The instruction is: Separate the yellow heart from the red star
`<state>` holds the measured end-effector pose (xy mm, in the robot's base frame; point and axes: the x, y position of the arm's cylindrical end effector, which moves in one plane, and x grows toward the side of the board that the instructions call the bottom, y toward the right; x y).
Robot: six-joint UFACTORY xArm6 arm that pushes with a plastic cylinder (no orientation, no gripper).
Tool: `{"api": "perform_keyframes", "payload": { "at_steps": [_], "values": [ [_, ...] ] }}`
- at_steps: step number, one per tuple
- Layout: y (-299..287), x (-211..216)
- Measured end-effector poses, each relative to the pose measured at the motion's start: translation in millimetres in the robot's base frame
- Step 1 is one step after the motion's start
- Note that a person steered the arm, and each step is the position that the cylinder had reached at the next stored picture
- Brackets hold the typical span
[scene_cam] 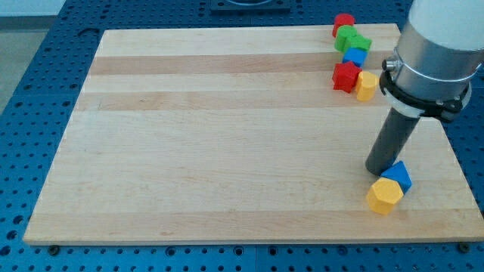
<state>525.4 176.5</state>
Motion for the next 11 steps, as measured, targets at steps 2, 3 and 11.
{"api": "perform_keyframes", "payload": {
  "at_steps": [2,3,11],
  "values": [
    [50.3,-43.7],
    [101.4,-69.0],
    [-74.6,-113.9]
  ]
}}
